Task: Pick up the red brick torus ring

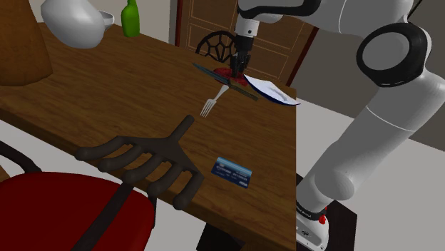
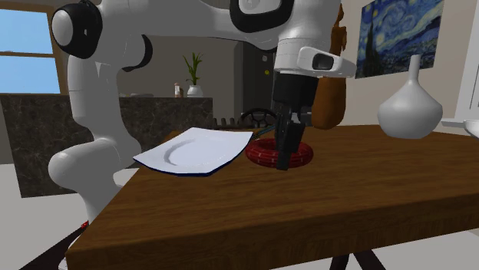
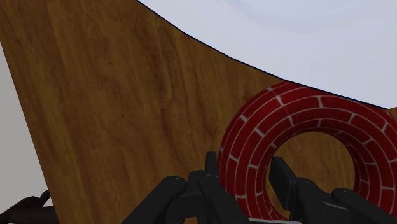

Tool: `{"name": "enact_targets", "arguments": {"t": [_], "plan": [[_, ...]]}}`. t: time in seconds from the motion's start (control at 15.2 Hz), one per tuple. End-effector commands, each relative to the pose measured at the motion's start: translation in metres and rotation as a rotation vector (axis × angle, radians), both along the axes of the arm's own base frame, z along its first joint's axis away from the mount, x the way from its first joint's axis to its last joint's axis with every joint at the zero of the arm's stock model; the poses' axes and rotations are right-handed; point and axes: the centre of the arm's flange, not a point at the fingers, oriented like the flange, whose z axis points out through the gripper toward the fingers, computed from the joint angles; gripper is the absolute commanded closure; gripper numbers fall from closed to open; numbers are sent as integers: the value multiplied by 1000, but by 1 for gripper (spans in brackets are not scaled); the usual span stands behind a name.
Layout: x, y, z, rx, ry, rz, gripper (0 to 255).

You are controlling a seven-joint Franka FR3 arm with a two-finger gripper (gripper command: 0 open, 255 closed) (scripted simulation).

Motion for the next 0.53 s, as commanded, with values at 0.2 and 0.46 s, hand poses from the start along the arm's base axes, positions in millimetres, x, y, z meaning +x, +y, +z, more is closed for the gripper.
{"name": "enact_targets", "arguments": {"t": [0.2,0.46], "plan": [[0,0,20,1,2,0,255],[0,0,41,1,2,0,255]]}}
